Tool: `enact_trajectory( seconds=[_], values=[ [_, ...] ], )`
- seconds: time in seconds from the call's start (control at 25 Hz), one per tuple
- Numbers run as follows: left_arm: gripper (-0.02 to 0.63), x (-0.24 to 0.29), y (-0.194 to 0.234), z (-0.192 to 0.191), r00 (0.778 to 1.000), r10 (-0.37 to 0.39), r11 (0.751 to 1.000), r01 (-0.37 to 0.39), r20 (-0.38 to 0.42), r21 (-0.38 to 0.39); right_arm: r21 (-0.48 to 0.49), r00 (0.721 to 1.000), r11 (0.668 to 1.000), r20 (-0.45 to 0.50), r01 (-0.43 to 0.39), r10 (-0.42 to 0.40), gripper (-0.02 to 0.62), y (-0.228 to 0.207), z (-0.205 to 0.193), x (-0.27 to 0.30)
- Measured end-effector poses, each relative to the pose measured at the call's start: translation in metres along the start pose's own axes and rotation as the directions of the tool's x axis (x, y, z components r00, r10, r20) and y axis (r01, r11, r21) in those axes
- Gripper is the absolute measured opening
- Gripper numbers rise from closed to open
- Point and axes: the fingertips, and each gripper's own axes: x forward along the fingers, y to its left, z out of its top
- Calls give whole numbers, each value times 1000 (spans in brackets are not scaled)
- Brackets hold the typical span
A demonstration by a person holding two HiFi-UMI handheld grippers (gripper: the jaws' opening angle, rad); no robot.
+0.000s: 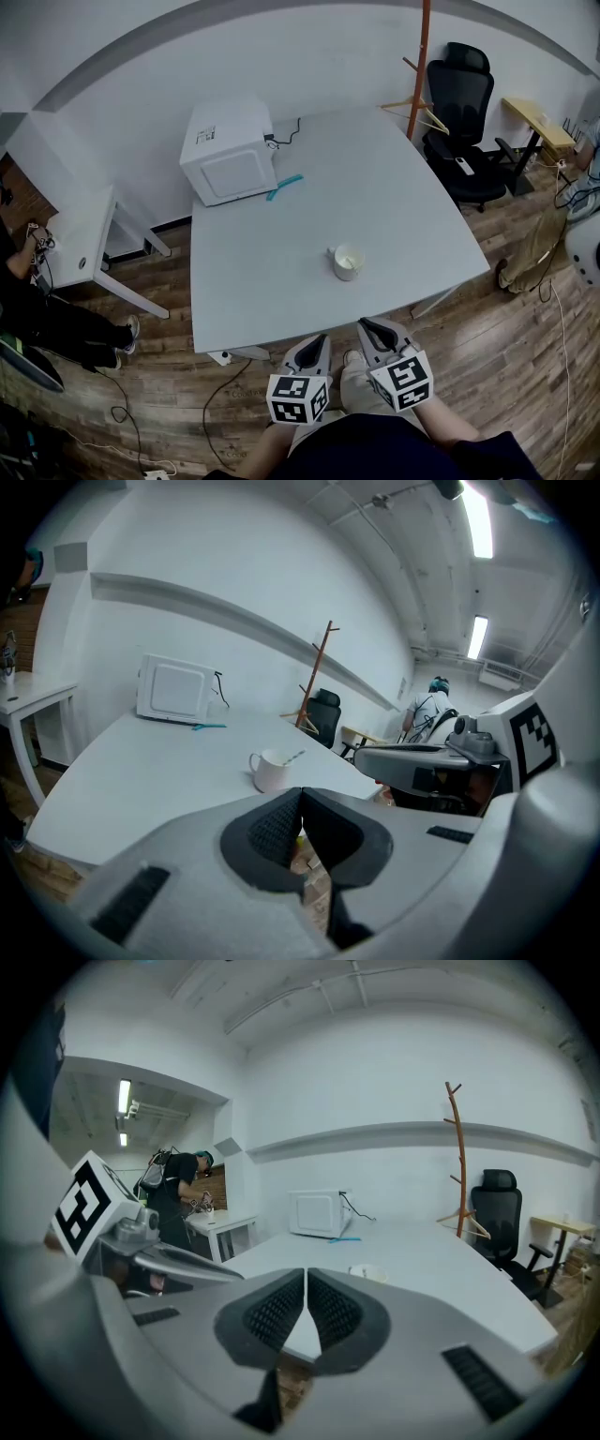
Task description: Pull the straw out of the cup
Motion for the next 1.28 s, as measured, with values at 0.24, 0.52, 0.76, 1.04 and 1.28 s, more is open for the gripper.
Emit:
enact_trajectory(
  seconds=[0.24,0.52,0.76,1.04,1.28],
  values=[
    [17,26,15,13,1000,13,1000,-13,-3,0,1,1000,1000,-19,4,-4,31,-23,1,24],
    [17,54,25,23,999,29,999,-30,-17,-13,-3,998,1000,-61,0,0,35,-50,-2,49],
    [17,73,32,26,998,46,998,-47,-30,-29,-14,993,1000,-118,-9,8,144,-66,-16,70],
    [17,91,43,31,996,72,996,-74,-43,-48,-37,987,999,-162,-32,25,144,-80,-24,95],
    [17,105,51,34,995,87,994,-90,-51,-59,-66,980,996,-193,-64,50,143,-85,-31,115]
  ],
)
